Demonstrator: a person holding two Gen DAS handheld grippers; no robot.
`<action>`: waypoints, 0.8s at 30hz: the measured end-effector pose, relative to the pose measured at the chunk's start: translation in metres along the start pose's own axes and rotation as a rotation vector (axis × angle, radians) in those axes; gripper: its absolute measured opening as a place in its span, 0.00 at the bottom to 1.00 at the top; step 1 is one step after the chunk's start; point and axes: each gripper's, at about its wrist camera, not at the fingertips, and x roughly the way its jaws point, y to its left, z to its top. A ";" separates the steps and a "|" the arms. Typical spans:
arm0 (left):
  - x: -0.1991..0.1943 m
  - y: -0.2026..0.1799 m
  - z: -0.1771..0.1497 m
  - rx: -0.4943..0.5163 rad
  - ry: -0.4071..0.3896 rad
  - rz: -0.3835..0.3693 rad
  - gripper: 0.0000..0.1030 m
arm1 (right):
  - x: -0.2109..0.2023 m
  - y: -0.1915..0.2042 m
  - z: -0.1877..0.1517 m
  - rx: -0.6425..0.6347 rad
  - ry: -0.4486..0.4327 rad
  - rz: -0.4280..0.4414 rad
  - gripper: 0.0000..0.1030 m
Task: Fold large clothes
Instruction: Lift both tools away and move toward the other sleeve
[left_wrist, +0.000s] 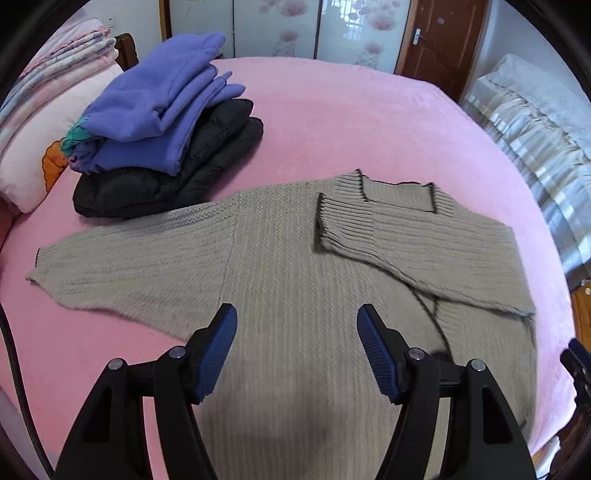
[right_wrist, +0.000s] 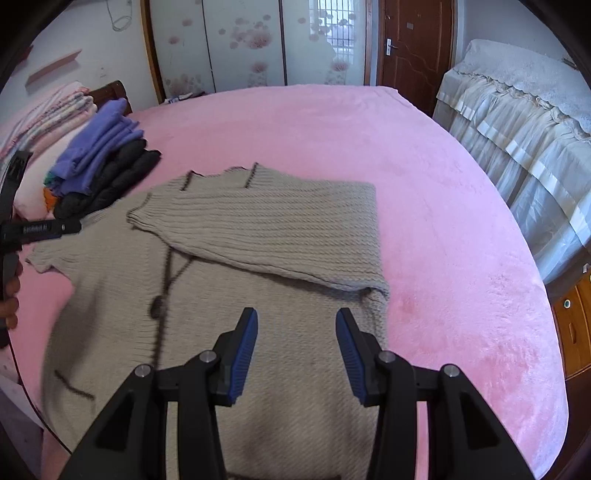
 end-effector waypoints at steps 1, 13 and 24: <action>-0.013 0.001 -0.006 -0.003 -0.011 -0.010 0.64 | -0.008 0.006 0.001 0.001 -0.008 0.007 0.43; -0.105 0.048 -0.042 0.002 0.024 -0.065 0.71 | -0.098 0.089 0.025 -0.017 -0.103 0.101 0.45; -0.159 0.162 -0.040 -0.016 -0.100 0.090 0.83 | -0.118 0.193 0.065 -0.098 -0.175 0.139 0.50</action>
